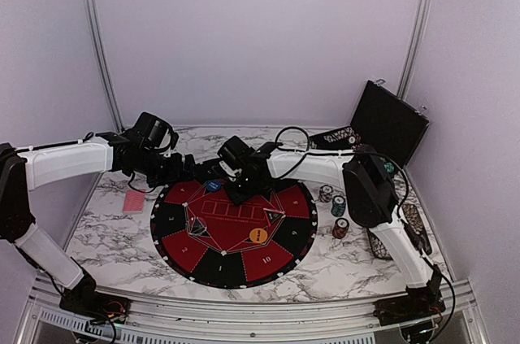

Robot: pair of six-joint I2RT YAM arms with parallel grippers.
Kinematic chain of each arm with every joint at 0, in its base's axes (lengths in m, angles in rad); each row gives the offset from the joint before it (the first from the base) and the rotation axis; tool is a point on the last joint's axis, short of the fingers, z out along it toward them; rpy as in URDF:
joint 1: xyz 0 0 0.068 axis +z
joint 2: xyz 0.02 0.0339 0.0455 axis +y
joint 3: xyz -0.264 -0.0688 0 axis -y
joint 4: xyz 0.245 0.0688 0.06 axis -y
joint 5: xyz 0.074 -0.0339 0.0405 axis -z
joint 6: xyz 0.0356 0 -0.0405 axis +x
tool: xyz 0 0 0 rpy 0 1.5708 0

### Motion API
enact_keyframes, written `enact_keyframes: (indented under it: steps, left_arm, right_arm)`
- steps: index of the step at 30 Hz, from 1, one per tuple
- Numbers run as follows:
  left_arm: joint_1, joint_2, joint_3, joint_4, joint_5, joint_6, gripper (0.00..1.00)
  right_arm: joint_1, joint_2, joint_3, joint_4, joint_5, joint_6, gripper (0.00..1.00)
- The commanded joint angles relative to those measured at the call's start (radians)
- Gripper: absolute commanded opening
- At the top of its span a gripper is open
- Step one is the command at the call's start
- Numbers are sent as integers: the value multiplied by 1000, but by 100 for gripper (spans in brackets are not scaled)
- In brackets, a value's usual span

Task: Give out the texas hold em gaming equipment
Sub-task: Place the poker chips pile in the community card area, then move the pile of poker chips to the small blind area.

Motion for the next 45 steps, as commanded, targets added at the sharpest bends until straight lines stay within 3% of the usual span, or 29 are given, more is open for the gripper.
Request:
enact_keyframes:
  steps: [1, 7, 15, 26, 34, 45]
  left_arm:
    - [5, 9, -5, 1, 11, 3, 99]
    - [5, 12, -6, 0, 14, 5, 99]
    - [0, 23, -3, 0, 32, 14, 99]
    - [-62, 66, 68, -41, -5, 28, 99]
    - [-124, 156, 187, -117, -46, 94, 99]
    - [-218, 391, 430, -256, -70, 216, 98]
  right_arm:
    - [-2, 25, 7, 24, -12, -8, 41]
    - [-4, 28, 6, 25, -15, -10, 50]
    - [-7, 16, 32, 16, -18, -16, 55]
    - [-11, -151, -58, 79, -81, -39, 70]
    - [-77, -387, -300, 161, -73, -30, 76]
    - [-236, -762, -676, 307, -41, 48, 76]
